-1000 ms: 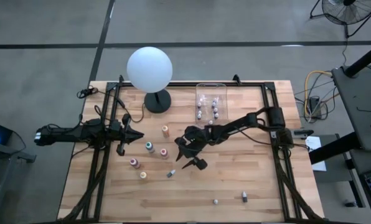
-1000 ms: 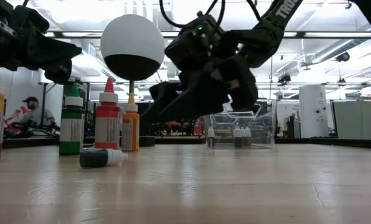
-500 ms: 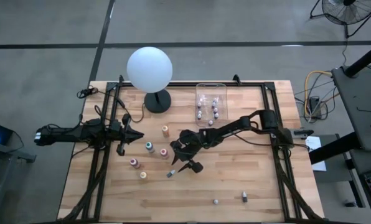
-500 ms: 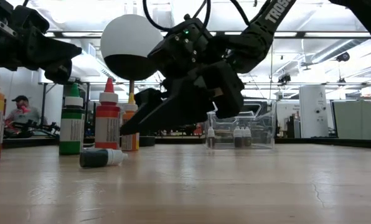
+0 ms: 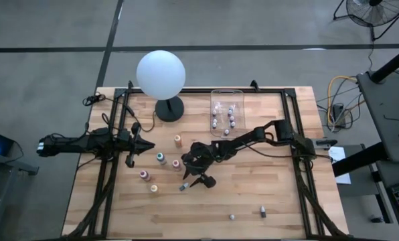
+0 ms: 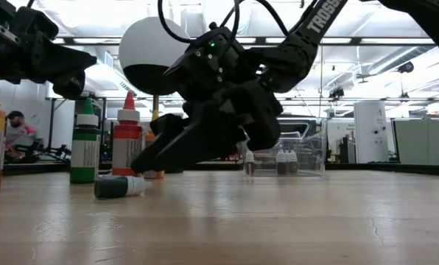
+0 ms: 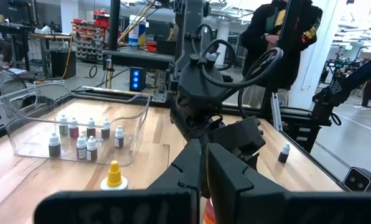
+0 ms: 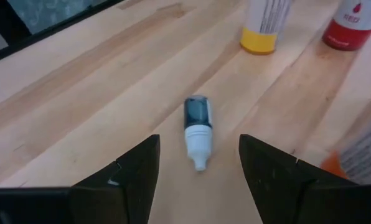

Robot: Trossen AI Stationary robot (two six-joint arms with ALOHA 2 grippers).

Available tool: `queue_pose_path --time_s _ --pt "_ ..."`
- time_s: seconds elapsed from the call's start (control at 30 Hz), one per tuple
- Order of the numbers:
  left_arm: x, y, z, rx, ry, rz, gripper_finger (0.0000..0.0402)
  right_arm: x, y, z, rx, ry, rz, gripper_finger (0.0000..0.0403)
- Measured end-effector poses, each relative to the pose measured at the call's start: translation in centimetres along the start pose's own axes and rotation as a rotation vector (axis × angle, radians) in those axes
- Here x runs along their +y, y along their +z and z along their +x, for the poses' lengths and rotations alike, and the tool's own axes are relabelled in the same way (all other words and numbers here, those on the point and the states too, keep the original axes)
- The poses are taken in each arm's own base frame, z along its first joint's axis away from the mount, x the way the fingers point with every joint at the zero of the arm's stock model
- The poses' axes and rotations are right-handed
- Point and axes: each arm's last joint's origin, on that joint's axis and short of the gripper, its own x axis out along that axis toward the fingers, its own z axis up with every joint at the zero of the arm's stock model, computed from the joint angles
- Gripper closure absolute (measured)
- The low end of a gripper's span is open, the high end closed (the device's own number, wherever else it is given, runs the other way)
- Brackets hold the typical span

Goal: Pick & Place food coloring
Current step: Put the small black food coloring bottle into the transparent bin

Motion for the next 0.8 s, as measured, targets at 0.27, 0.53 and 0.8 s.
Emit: queue_pose_path --time_s 0.27,0.53,0.8 --pt "0.0 0.0 0.0 0.000 0.000 0.000 0.0401 0.2 -0.1 0.1 0.007 0.004 0.000 0.0193" --pt "0.0 0.0 0.0 0.000 0.000 0.000 0.0401 0.4 -0.9 1.1 0.024 0.014 0.018 0.0193" --pt "0.0 0.0 0.0 0.003 0.001 0.000 0.0401 0.0 -0.5 1.7 0.013 0.009 0.008 0.0193"
